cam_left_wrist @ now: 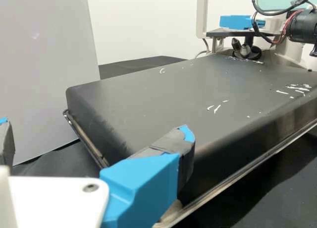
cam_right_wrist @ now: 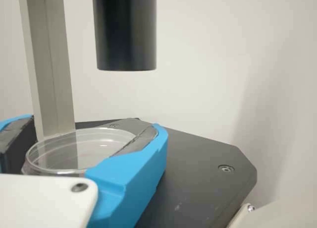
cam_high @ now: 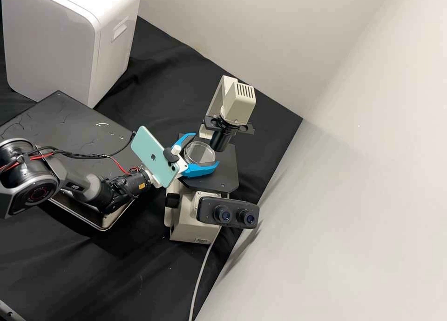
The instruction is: Place the petri dish on the bench
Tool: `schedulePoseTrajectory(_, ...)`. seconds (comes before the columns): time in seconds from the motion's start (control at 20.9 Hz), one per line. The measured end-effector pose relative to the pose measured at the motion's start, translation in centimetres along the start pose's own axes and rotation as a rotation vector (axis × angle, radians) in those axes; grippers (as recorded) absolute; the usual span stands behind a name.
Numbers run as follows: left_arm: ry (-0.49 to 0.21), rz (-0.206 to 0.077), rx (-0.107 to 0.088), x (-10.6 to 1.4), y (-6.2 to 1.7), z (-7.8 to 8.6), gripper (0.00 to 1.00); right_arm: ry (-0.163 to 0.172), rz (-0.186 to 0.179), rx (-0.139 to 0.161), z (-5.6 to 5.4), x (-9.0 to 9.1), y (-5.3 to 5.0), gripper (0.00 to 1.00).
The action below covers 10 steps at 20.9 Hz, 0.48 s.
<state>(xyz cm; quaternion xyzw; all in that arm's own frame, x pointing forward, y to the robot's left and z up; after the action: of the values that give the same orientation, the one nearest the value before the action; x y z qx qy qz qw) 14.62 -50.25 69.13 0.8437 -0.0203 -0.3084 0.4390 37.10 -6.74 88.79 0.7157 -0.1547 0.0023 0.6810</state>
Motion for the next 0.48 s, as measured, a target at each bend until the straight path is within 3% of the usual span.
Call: schedulePoseTrajectory(0.48,0.002,0.0,0.0,0.0,0.01,-0.04,1.0,0.006,-0.007,0.016,-0.05,0.0,-0.06,0.0)
